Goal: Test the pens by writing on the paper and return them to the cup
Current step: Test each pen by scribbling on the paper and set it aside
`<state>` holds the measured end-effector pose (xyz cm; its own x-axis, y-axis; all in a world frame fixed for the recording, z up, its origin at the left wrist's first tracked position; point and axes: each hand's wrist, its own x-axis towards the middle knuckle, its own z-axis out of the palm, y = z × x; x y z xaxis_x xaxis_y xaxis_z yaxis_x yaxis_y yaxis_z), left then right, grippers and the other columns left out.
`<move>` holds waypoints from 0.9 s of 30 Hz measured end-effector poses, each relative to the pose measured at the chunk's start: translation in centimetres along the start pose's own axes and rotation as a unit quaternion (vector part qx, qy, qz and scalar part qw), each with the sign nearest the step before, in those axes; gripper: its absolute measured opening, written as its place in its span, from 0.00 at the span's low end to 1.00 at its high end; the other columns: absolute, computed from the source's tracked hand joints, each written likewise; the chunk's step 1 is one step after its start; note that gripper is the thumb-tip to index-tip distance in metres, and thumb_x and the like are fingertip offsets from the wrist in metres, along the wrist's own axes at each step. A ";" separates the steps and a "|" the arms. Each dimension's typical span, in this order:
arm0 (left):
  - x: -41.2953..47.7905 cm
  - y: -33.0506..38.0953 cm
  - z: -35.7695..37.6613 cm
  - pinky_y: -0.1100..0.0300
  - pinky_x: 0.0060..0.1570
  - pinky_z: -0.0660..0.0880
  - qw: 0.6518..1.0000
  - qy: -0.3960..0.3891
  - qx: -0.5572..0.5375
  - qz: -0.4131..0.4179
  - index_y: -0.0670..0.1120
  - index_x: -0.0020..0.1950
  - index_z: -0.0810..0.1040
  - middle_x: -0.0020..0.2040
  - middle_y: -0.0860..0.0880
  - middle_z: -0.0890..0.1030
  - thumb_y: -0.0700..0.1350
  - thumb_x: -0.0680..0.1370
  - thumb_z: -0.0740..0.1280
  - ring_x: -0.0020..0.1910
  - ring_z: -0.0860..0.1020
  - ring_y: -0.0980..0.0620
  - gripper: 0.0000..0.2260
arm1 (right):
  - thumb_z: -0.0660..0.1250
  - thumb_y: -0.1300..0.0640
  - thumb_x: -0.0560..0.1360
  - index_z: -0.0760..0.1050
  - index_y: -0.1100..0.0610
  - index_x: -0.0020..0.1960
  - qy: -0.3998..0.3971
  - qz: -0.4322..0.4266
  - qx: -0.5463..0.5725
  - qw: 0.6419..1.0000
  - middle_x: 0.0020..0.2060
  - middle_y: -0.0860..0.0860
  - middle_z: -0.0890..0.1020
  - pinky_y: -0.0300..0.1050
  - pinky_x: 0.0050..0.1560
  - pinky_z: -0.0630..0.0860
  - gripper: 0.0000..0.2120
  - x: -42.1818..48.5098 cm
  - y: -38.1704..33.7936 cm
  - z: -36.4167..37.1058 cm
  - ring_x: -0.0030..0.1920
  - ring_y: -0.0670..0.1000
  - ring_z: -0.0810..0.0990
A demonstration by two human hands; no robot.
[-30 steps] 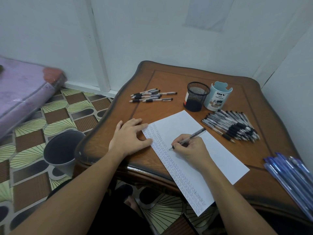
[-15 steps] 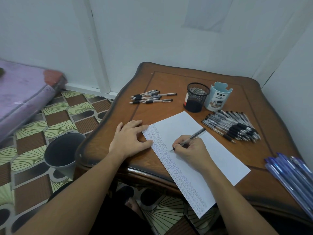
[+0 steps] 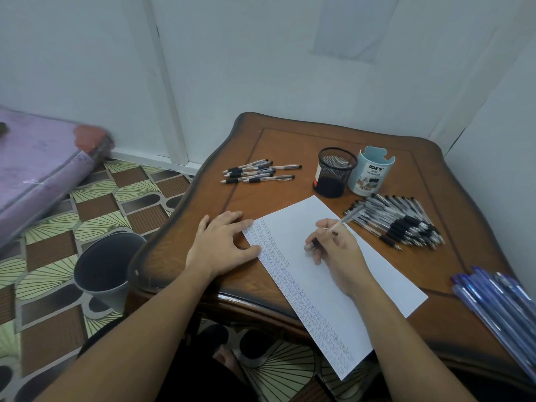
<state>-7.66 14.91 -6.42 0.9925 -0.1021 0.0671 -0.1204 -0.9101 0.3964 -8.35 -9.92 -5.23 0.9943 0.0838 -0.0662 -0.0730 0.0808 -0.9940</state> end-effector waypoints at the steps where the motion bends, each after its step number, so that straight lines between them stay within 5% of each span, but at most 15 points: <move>1: 0.0 0.0 0.0 0.46 0.75 0.44 1.000 0.000 -0.001 0.001 0.61 0.71 0.70 0.75 0.58 0.64 0.73 0.65 0.56 0.75 0.57 0.58 0.36 | 0.60 0.61 0.82 0.67 0.55 0.64 -0.006 0.003 0.006 1.000 0.37 0.57 0.82 0.42 0.33 0.72 0.12 0.0 -0.1 0.1 0.33 0.52 0.76; 4: 0.0 -0.1 0.0 0.47 0.75 0.43 1.000 0.001 -0.001 -0.001 0.61 0.71 0.70 0.75 0.59 0.64 0.73 0.65 0.56 0.75 0.57 0.59 0.36 | 0.63 0.62 0.80 0.50 0.44 0.76 -0.019 0.016 0.026 0.999 0.39 0.60 0.83 0.43 0.33 0.74 0.33 -0.1 -0.3 0.2 0.33 0.52 0.77; 6: 0.0 0.0 0.0 0.47 0.75 0.43 1.000 -0.003 0.003 -0.002 0.61 0.71 0.70 0.75 0.59 0.63 0.73 0.65 0.56 0.75 0.56 0.59 0.36 | 0.63 0.63 0.79 0.45 0.44 0.79 -0.035 0.012 0.043 0.998 0.39 0.61 0.83 0.43 0.31 0.74 0.38 -0.2 -0.5 0.1 0.33 0.54 0.79; 13: -0.1 0.0 -0.2 0.47 0.75 0.43 1.000 0.000 -0.002 0.002 0.61 0.71 0.70 0.75 0.59 0.64 0.74 0.63 0.52 0.75 0.57 0.58 0.39 | 0.61 0.64 0.81 0.55 0.45 0.78 -0.006 0.046 0.130 0.990 0.46 0.61 0.83 0.41 0.35 0.77 0.31 0.1 -1.0 -0.6 0.36 0.54 0.80; 18: -0.1 0.0 -0.2 0.47 0.75 0.42 1.000 -0.003 0.000 0.001 0.61 0.71 0.70 0.75 0.59 0.63 0.75 0.63 0.52 0.76 0.56 0.58 0.39 | 0.60 0.64 0.82 0.63 0.55 0.76 0.072 0.094 0.234 0.965 0.37 0.54 0.78 0.38 0.35 0.77 0.24 1.0 -1.9 -2.5 0.35 0.49 0.80; 21: 0.0 0.0 -0.3 0.47 0.75 0.42 1.000 -0.008 0.003 0.001 0.62 0.71 0.69 0.75 0.59 0.63 0.75 0.63 0.51 0.76 0.56 0.58 0.40 | 0.65 0.65 0.79 0.69 0.53 0.72 0.102 0.041 -0.080 0.991 0.38 0.54 0.77 0.39 0.32 0.74 0.23 1.4 -3.6 -4.7 0.38 0.51 0.80; 24: 0.1 -0.1 -0.2 0.47 0.75 0.42 1.000 -0.013 0.007 0.002 0.62 0.72 0.69 0.75 0.59 0.63 0.75 0.64 0.52 0.76 0.56 0.58 0.39 | 0.67 0.62 0.78 0.74 0.53 0.60 0.140 -0.042 -0.485 0.862 0.43 0.51 0.80 0.45 0.40 0.75 0.12 2.0 -4.7 -7.3 0.42 0.49 0.77; 27: 0.1 -0.1 -0.1 0.47 0.75 0.42 1.000 -0.011 0.005 0.001 0.62 0.72 0.69 0.76 0.59 0.63 0.74 0.65 0.54 0.76 0.56 0.58 0.37 | 0.62 0.64 0.79 0.74 0.54 0.55 0.150 -0.051 -0.649 0.744 0.46 0.55 0.80 0.51 0.44 0.76 0.08 2.5 -4.6 -9.4 0.46 0.55 0.75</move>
<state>-7.57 15.05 -6.33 0.9924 -0.1132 0.0474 -0.1227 -0.9135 0.3879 -4.78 -19.41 -1.62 0.9766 -0.0975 0.1917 -0.0525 -0.9724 -0.2273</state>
